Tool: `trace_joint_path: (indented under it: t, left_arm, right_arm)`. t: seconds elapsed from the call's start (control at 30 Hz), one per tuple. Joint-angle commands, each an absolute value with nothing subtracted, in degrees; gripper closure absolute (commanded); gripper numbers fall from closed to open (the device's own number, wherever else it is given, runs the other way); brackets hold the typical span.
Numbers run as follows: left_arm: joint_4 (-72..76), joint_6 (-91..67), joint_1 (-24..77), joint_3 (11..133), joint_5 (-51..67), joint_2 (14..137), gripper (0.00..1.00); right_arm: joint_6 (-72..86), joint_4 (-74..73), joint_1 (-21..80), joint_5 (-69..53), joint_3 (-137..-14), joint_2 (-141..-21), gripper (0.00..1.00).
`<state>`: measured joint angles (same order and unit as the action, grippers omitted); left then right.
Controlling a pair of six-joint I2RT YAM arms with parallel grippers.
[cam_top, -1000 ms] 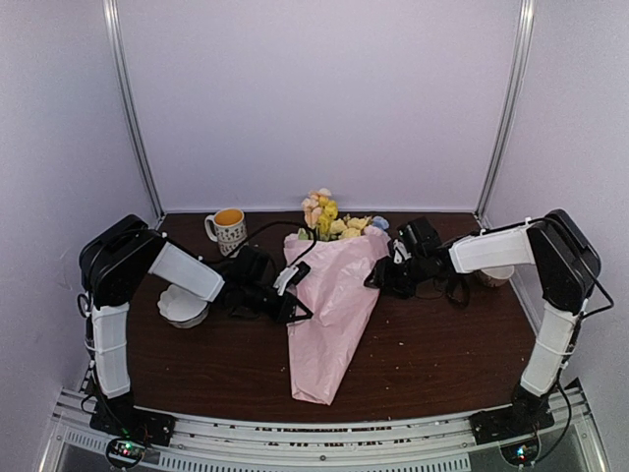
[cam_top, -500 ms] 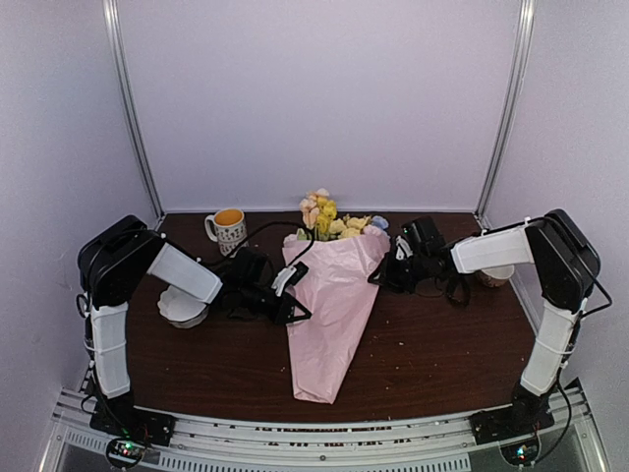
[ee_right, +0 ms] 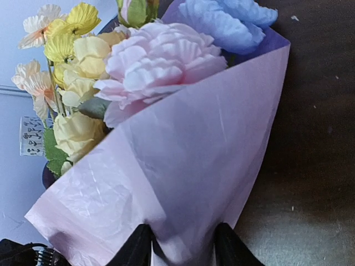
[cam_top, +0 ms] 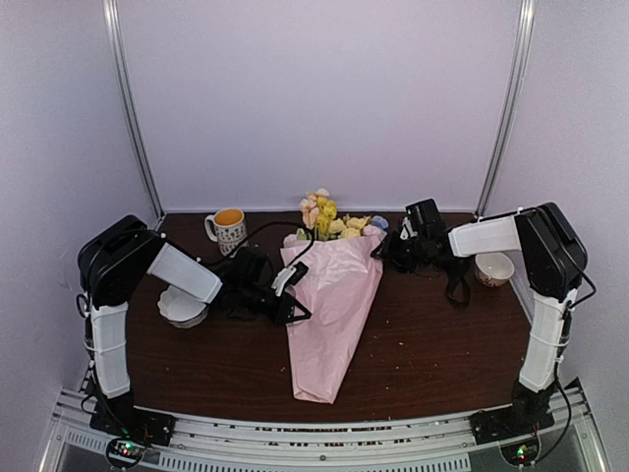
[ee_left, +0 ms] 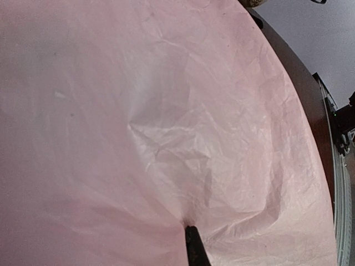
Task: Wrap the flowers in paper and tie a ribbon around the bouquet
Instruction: Press the fold line on the folded bouquet.
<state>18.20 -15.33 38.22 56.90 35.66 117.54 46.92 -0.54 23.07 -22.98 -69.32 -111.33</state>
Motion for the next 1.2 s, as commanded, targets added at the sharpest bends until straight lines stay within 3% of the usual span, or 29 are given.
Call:
trace_joint_path:
  t: [0.0,0.13,0.2,0.47,0.57,0.77,1.17]
  left_arm:
    - [10.6,-14.0,37.4,55.4,33.5,120.6,1.00]
    - [11.0,-14.2,37.0,55.1,33.5,120.7,1.00]
    - [11.4,-14.3,36.9,55.0,33.8,120.9,1.00]
    - [12.1,-14.9,36.6,55.0,34.5,121.2,1.00]
    - [12.2,-14.9,36.6,54.9,34.4,121.2,1.00]
    - [11.7,-14.8,36.5,55.5,34.5,121.7,1.00]
    - [11.4,-14.9,36.5,55.6,34.6,122.1,1.00]
  right_arm:
    - [47.1,-4.0,22.1,-20.3,-73.8,-114.4,0.67]
    - [46.0,-6.9,21.2,-16.2,-74.4,-113.9,0.98]
    - [44.9,-7.9,20.6,-14.0,-74.7,-113.0,1.00]
    - [30.9,-28.1,18.2,3.1,-83.1,-110.2,0.61]
    - [25.3,-36.8,15.9,6.4,-88.4,-112.8,0.58]
    - [14.6,-50.3,14.3,-0.8,-102.8,-122.5,0.52]
    - [13.2,-56.3,14.3,2.9,-112.1,-130.6,0.47]
